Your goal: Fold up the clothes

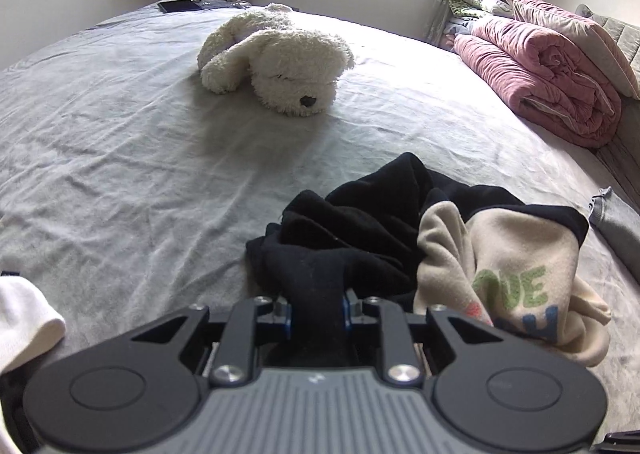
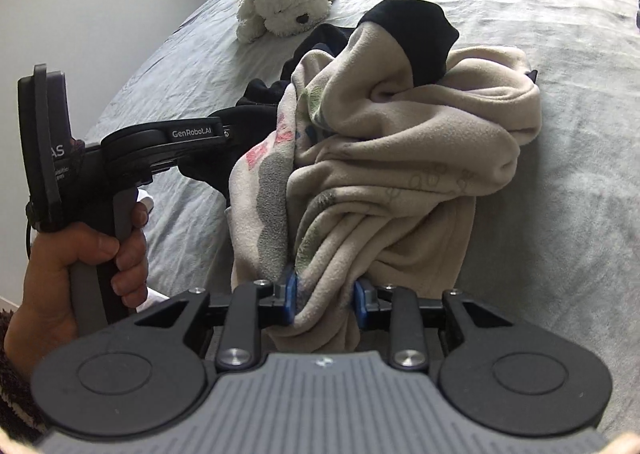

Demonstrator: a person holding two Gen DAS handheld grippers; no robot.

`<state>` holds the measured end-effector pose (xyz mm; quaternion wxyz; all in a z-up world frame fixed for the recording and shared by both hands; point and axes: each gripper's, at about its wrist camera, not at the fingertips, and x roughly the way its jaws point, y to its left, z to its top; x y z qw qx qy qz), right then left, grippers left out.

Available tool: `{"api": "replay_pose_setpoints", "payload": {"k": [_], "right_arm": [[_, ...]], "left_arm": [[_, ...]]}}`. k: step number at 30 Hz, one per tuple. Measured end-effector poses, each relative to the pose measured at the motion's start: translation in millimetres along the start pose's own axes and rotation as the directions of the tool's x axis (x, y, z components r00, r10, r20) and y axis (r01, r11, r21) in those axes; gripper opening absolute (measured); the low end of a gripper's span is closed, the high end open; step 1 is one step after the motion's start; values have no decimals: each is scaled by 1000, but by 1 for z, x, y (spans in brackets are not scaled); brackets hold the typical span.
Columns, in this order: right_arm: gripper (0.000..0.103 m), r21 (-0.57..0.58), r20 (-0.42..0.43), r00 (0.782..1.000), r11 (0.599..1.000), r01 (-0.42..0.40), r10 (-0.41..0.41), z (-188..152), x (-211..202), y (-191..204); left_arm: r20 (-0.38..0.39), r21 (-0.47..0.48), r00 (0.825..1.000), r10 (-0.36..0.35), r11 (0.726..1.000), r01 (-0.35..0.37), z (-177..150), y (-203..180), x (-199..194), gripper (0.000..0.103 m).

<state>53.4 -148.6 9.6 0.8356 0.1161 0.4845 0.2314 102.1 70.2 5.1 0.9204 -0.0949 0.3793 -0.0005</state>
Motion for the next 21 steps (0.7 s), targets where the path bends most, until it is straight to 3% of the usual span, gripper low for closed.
{"api": "replay_pose_setpoints", "payload": {"k": [7,9,11,14,18,21], "right_arm": [[40,23,54,998,1000,-16,15,13,-20,-13],[46,38,54,998,999,-25,23,16,-24,-16],[60,32,54,998,999,-30,28,18,-29,-16],[69,-5,105,994,1000,-11,11,18,-42,-15],[70,16,200,979,999,36,-38,23,-55,-28],[70,39,249,961,993,112,-118,28,-46,-38]], "left_arm": [[27,2,999,-42,999,42,14,9,-8,49],[40,-9,998,-43,999,43,18,13,-8,52],[42,-24,998,-44,999,45,22,17,-5,59],[32,-29,998,-50,998,51,25,19,2,60],[-2,-15,999,-39,999,39,22,18,16,61],[-15,-6,1000,-22,1000,22,19,17,25,59]]}}
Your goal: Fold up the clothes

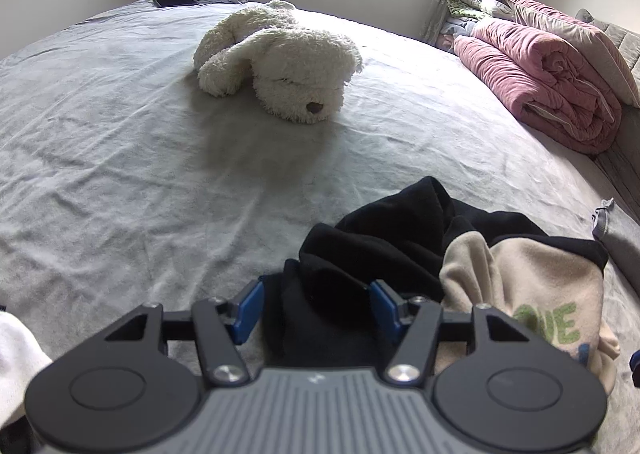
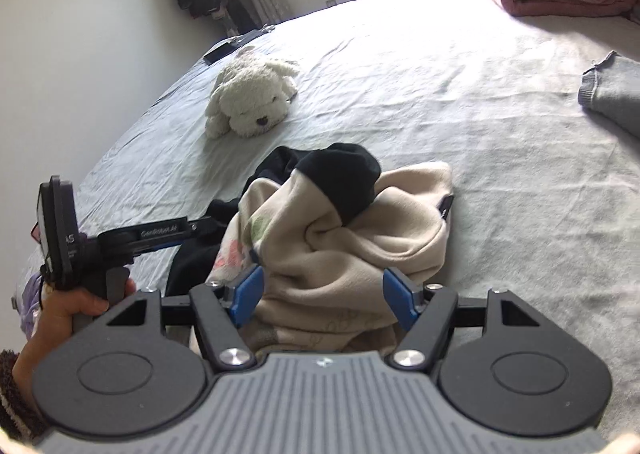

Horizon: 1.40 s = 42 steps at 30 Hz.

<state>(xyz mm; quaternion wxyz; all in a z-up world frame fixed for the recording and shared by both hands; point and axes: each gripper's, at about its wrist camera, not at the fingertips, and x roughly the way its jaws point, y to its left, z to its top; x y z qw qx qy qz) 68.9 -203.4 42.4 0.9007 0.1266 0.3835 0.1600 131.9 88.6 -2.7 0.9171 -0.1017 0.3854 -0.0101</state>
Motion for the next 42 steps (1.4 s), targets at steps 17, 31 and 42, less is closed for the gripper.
{"api": "replay_pose_setpoints", "payload": {"k": [17,31,42], "right_arm": [[8,53,168,948,962,266,-271,6,17,-41],[7,134,262,829,870,475,-493,18,-24,-85],[7,136,103,808,813,566,-580,3,-19,-119]], "left_arm": [[209,55,972,111,991,-125,3,-8,-26,9],[250,-100,953,170,984,-149,25,33,-42,4],[113,-70,972,207,977,-200,26,53,-33,5]]}}
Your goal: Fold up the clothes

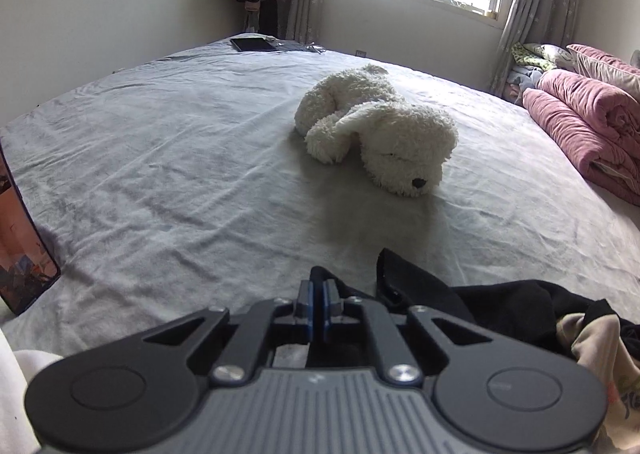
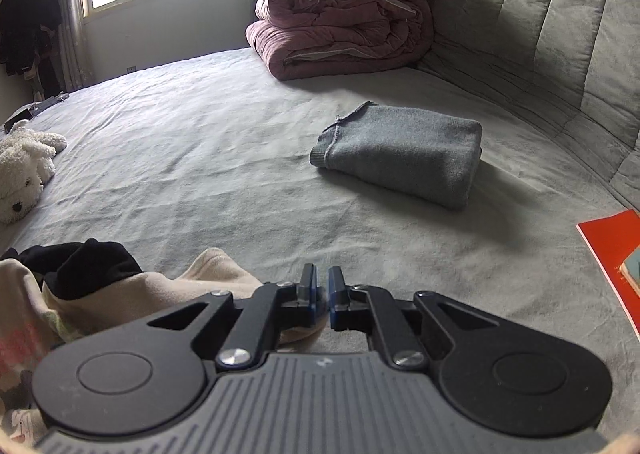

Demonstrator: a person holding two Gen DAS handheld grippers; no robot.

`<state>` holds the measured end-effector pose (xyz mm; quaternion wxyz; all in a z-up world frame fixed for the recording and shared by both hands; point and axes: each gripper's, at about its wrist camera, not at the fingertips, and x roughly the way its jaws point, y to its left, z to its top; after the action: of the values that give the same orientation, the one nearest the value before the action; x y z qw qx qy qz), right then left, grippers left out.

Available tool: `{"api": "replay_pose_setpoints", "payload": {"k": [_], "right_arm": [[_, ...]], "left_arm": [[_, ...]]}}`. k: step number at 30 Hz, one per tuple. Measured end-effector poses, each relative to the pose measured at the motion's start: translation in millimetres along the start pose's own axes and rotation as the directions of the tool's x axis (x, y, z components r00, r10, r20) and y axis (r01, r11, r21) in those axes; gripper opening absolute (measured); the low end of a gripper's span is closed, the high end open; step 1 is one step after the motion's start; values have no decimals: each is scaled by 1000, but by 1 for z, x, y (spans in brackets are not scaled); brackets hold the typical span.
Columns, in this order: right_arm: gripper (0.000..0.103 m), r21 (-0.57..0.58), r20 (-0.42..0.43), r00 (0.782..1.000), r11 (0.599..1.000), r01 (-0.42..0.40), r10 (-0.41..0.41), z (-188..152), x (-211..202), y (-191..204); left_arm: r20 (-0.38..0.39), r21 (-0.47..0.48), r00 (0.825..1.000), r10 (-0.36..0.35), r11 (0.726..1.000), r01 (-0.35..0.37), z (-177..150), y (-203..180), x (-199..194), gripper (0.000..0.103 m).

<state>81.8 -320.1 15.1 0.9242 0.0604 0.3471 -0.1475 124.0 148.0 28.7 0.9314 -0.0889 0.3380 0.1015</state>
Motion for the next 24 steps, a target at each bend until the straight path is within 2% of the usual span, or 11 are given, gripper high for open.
{"api": "replay_pose_setpoints", "payload": {"k": [3,6,8,9,10,11,15,19,24], "right_arm": [[7,-2,-97,995,1000,-22,22,-9,13,-2],[8,-17,-98,993,998,-60,58,-10,9,2],[25,-39,-72,995,997,-73,70,-5,2,7],[30,-47,-60,995,996,-80,77,-3,-1,9],[43,-47,-47,995,995,-93,90,0,-3,10],[45,-42,-37,994,993,-109,107,4,-5,12],[45,-49,-47,982,982,-184,182,15,-8,31],[45,-140,-49,973,963,-232,227,29,-8,69],[45,-205,-72,945,922,-328,320,42,-7,123]], "left_arm": [[-71,28,997,7,1000,-5,-5,0,8,7],[-87,11,996,-16,1000,17,-7,1,7,15],[-91,-4,995,-49,999,49,-6,-1,5,44],[-93,-11,993,-66,998,65,-6,-2,4,48],[-95,-13,992,-78,997,77,-6,-3,4,50],[-103,-11,991,-86,996,85,-6,-6,5,51],[-133,-3,984,-116,993,117,-7,-14,12,54],[-160,5,977,-139,990,142,-11,-21,17,57],[-169,38,977,-129,990,138,-14,-24,19,58]]}}
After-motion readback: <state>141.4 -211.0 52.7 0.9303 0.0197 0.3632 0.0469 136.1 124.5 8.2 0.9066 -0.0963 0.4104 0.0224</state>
